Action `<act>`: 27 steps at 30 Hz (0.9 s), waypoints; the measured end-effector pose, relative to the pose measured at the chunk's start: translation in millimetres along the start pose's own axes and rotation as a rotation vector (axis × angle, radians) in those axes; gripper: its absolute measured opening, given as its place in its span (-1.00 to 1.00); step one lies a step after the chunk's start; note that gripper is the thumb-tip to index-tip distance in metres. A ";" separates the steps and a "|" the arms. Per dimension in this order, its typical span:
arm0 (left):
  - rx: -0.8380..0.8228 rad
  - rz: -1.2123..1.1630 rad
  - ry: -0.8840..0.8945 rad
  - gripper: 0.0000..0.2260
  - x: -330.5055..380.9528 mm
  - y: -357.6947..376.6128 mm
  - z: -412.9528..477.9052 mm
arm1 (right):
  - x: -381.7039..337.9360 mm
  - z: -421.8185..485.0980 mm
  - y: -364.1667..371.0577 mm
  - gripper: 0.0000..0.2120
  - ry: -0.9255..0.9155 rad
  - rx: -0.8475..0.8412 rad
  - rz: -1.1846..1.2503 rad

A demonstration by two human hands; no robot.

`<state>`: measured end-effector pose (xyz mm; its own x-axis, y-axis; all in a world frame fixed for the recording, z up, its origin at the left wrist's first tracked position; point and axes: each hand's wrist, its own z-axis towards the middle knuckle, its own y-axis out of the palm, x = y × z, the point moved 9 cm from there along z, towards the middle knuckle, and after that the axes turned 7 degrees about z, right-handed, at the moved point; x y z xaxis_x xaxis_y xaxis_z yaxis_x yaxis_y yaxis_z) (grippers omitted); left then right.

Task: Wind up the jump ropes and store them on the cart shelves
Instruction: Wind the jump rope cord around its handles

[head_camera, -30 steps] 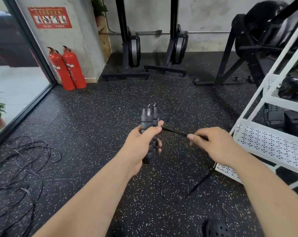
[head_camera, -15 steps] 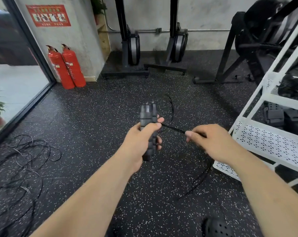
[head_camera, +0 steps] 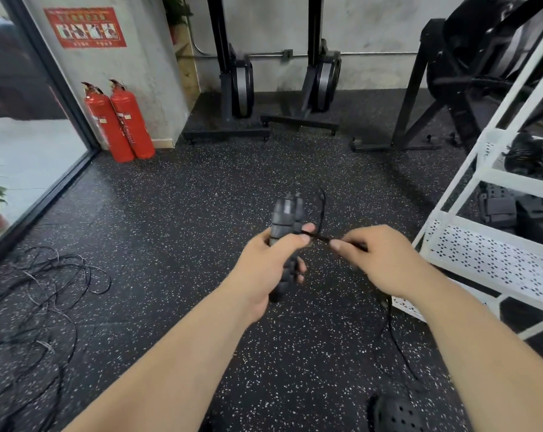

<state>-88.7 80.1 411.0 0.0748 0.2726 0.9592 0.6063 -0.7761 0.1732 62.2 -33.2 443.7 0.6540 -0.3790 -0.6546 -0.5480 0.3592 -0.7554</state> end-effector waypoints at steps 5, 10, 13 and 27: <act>0.135 -0.088 0.022 -0.77 7.0 -33.7 6.6 | 7.9 -4.8 -24.4 -0.69 0.026 0.072 0.015; -0.040 -0.016 -0.043 -0.74 -11.0 17.0 -5.6 | -15.0 -3.8 4.2 -0.72 -0.008 0.080 0.005; -0.075 -0.041 -0.042 -0.78 -12.8 26.2 -6.2 | -14.1 -2.0 12.0 -0.72 -0.019 0.040 0.029; -0.051 -0.047 -0.051 -0.74 -12.5 21.2 -4.8 | -17.3 1.5 10.9 -0.70 -0.014 0.086 -0.071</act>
<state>-80.5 57.6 403.8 0.0884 0.3375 0.9372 0.5691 -0.7893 0.2305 45.7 -21.4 446.8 0.6972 -0.3943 -0.5987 -0.4535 0.4042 -0.7943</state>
